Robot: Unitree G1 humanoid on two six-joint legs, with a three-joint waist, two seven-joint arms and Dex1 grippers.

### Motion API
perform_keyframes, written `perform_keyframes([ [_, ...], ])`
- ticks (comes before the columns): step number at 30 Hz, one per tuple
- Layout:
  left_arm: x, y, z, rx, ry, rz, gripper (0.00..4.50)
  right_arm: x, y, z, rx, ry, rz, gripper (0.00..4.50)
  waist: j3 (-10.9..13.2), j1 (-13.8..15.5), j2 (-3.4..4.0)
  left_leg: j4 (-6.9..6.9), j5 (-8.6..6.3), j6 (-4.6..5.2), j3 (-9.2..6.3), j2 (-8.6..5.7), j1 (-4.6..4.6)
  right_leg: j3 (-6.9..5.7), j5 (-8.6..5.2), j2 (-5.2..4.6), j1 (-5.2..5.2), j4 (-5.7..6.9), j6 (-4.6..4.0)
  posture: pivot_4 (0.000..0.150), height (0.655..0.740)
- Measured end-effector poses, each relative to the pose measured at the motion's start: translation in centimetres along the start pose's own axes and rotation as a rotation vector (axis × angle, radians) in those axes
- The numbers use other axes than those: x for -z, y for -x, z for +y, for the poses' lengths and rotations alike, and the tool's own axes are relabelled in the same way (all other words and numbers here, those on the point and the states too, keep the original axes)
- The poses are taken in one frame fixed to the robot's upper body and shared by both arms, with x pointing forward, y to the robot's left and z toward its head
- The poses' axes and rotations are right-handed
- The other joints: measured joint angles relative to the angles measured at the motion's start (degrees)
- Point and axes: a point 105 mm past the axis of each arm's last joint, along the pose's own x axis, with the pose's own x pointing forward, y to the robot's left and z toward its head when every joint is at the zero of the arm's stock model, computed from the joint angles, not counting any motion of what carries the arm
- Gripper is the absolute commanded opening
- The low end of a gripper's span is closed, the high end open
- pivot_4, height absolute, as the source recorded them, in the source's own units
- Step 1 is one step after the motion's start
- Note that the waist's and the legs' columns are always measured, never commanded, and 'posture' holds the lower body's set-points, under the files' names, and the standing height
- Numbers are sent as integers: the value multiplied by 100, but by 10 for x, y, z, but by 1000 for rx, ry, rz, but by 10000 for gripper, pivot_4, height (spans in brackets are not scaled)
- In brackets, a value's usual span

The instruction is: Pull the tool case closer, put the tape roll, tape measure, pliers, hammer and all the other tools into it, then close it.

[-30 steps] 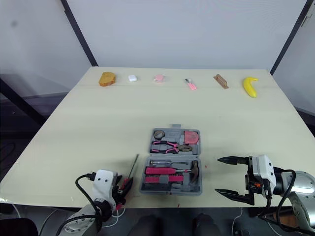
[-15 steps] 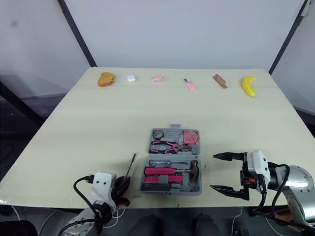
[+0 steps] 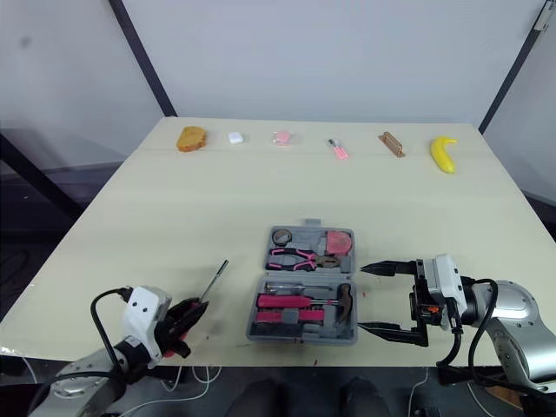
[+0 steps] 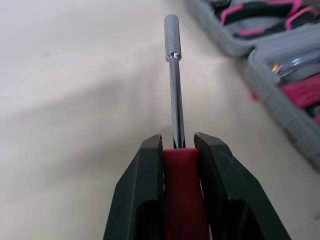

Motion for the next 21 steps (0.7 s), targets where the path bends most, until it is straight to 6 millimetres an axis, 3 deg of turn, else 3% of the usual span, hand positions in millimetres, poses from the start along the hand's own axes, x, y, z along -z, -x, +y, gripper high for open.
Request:
perform_keyframes([
  [4,-15,0,-6,153,-55,-11,5239,1,-3,1,-7,-7,-1,45000,1,-1,-1,0,0,0,2,0,0,0,0,0,0,-1,0,1500,7400],
  [9,-17,4,-15,350,-116,36,5239,1,-4,-2,12,-5,-7,45000,2,-6,2,-1,0,0,3,1,1,0,0,0,0,0,0,1500,7400],
  [16,-45,-9,-41,620,-260,-14,5239,5,2,-3,78,-24,4,45000,3,34,0,2,0,-1,5,-2,-3,-3,0,0,1,-2,1,1500,7400],
  [21,-51,-17,-58,757,-318,-10,5239,7,7,-2,110,-32,15,45000,4,-14,1,2,0,-1,4,1,-3,-2,0,7,0,1,0,1500,7400],
])
